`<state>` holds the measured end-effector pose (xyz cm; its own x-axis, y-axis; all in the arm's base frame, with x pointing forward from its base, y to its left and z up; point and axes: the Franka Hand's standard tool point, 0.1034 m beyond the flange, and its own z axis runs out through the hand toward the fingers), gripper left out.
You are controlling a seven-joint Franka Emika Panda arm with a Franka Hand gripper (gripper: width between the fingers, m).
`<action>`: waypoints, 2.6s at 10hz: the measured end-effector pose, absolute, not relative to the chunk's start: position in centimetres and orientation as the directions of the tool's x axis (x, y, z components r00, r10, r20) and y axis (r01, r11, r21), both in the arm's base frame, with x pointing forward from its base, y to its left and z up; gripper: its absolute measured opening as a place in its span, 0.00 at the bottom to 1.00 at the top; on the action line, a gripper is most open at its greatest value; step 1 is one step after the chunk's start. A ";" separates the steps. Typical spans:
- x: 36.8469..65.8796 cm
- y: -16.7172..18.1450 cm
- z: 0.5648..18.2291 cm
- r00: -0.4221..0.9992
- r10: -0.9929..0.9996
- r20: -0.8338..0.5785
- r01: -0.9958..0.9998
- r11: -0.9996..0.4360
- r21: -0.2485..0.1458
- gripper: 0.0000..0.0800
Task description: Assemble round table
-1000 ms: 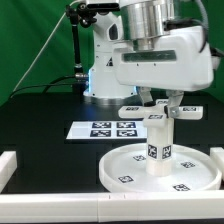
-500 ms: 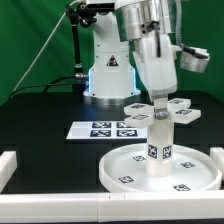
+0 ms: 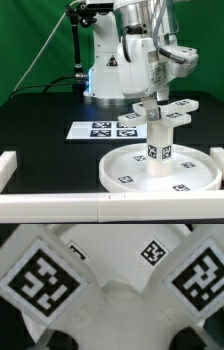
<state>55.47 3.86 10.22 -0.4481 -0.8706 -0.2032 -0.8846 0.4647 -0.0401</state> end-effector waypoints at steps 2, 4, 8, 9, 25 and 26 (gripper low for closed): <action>55.4 4.0 10.3 -0.420 -0.884 -0.204 -0.898 0.437 -0.045 0.77; 55.7 4.0 11.9 -0.366 -0.901 -0.231 -0.920 0.389 -0.058 0.80; 55.7 4.2 12.0 -0.294 -0.927 -0.234 -0.945 0.319 -0.079 0.81; 55.7 4.3 12.0 -0.196 -0.955 -0.224 -0.970 0.223 -0.100 0.81; 56.6 5.0 12.9 0.986 -0.159 0.043 -0.152 -0.979 -0.139 0.81; 56.6 4.9 12.9 0.995 -0.083 0.054 -0.075 -0.988 -0.136 0.81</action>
Offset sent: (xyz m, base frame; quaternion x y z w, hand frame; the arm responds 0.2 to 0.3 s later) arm -0.0068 0.0019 0.0294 -0.0179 -0.0266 -0.0210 0.9993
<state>56.59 4.94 12.86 0.9951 -0.0829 0.0539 -0.0750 -0.9879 -0.1357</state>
